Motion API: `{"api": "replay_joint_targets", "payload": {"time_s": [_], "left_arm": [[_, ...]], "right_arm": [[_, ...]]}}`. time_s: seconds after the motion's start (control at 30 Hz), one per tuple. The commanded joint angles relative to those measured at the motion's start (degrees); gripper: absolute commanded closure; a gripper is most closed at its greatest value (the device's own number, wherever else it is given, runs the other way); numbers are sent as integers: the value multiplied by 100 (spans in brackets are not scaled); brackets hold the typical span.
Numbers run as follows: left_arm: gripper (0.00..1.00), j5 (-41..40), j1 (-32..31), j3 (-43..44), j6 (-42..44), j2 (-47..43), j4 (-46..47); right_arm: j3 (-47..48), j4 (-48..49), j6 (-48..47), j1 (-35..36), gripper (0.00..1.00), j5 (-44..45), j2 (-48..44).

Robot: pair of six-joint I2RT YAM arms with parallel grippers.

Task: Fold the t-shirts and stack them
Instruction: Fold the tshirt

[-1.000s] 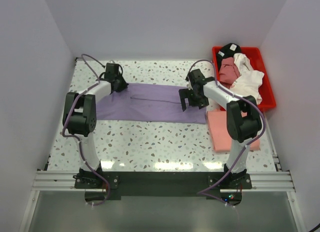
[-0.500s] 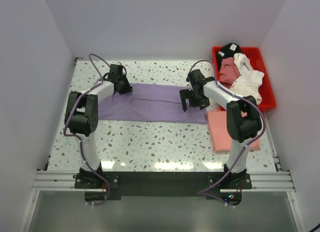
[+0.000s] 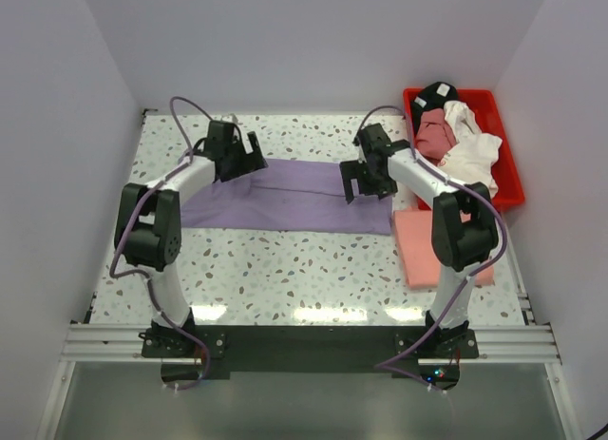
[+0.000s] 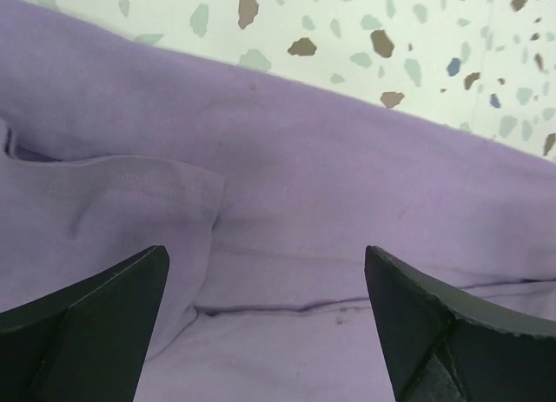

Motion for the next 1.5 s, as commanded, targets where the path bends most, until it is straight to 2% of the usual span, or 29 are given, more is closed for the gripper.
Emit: {"api": "replay_joint_targets", "payload": {"time_s": [0.0, 0.2, 0.3, 0.47, 0.6, 0.73, 0.87, 0.97, 1.0, 1.13, 1.2, 1.3, 1.47], "left_arm": [[0, -158, 3, -280, 92, -742, 328], [0, -168, 415, -878, -259, -866, 592], [0, 16, 758, -862, -409, -559, 609], [0, 254, 970, -660, -497, 82, 776], [0, 263, 970, -46, -541, 627, 759], [0, 334, 927, 640, -576, 1355, 654], [0, 377, 743, 1808, -576, 2235, 101], [0, 377, 435, 2854, -471, 2877, -339], [0, 395, 269, 3439, -375, 3044, -601], [0, 623, -22, 4876, -295, 4088, -1033], [0, 913, -145, 5254, -330, 4319, -982], [0, 1045, -294, 5300, -383, 4452, -771], [0, 1089, -479, 5291, -312, 4452, -639]], "right_arm": [[537, 306, 57, -71, 1, -129, -126], [1213, 491, 163, -212, 1, -174, 638], [1565, 482, 180, -274, 1, -182, 1130], [1707, 324, 216, -300, 1, -410, 1518], [893, 578, 259, -291, 1, -734, 1317], [-189, 885, 452, -142, 1, -1263, 608], [-1358, 1044, 689, 472, 1, -1228, -306], [-2123, 1045, 970, 1201, 1, -1360, -861], [-2412, 1027, 1058, 1629, 1, -1430, -976], [-2915, 1394, 1515, 2747, 1, -1992, -1162], [-3021, 1676, 1718, 3282, 1, -2291, -1119], [-2873, 1897, 1736, 3767, 1, -2337, -1013], [-2880, 2090, 1823, 4041, 1, -2090, -1197]]}}
